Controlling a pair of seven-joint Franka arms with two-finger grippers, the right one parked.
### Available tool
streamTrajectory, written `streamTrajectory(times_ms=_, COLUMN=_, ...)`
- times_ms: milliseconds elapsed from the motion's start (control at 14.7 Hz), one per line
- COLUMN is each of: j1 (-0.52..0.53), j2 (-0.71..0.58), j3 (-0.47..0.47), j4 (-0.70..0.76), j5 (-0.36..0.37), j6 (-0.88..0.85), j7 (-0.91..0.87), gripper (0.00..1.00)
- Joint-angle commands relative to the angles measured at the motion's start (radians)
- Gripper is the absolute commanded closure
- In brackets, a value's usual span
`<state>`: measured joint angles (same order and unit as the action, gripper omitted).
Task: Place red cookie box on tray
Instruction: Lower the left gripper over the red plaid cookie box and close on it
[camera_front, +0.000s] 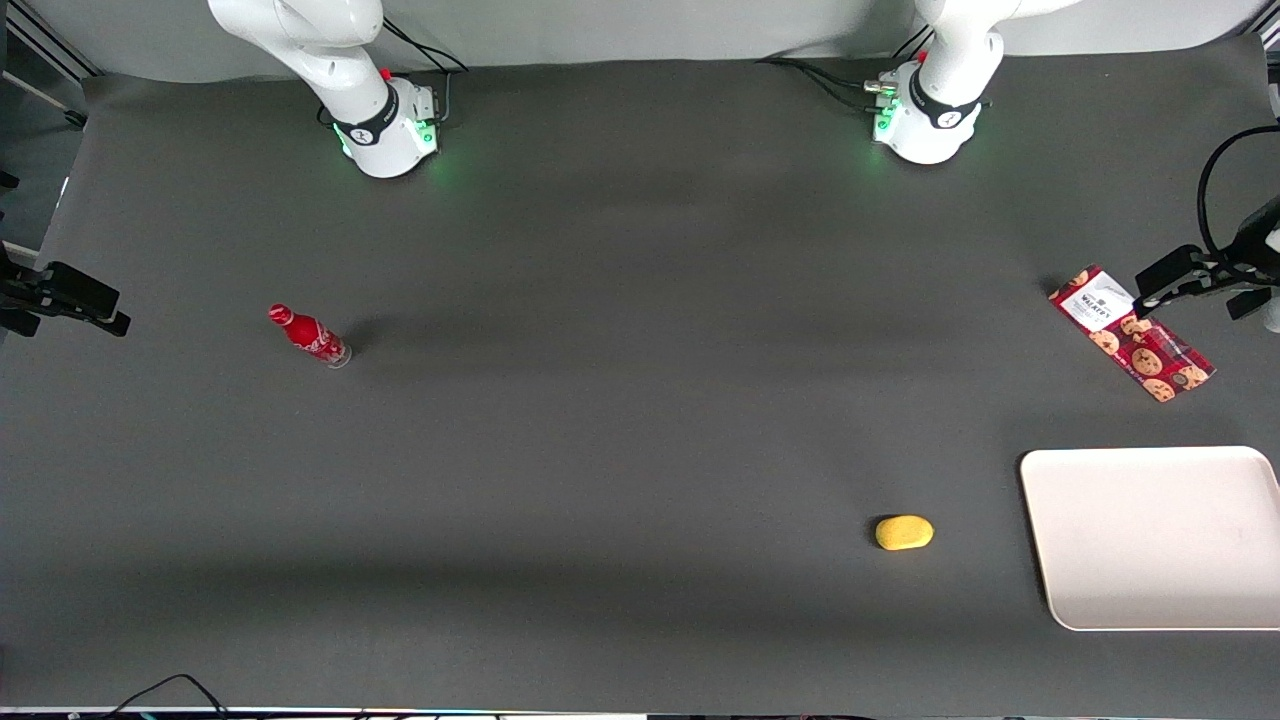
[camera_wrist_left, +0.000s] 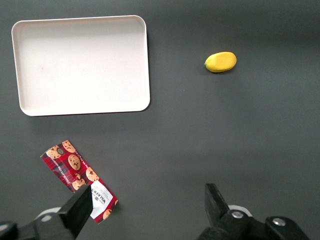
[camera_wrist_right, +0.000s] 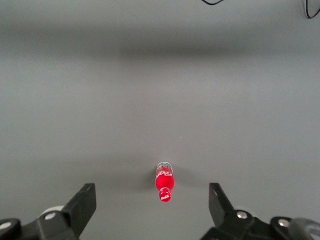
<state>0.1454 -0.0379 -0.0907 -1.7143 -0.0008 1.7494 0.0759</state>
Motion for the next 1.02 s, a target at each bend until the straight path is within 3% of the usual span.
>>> streamTrajectory(times_ms=0, j1=-0.001, j2=0.013, j3=-0.004, j4=0.03, j5=0.016, j6=-0.027, j7=-0.002, gripper=0.0)
streamTrajectory(times_ms=477, j1=0.066, j2=0.018, j3=0.021, j4=-0.025, j5=0.016, j6=-0.025, j7=0.007, gripper=0.0)
streamTrajectory(times_ms=818, j1=0.066, j2=0.127, j3=0.221, j4=-0.051, j5=-0.002, j6=0.076, j7=0.008, gripper=0.0)
streamTrajectory(times_ms=955, j1=0.068, j2=0.173, j3=0.296, j4=-0.053, j5=-0.046, j6=0.097, j7=0.008, gripper=0.0)
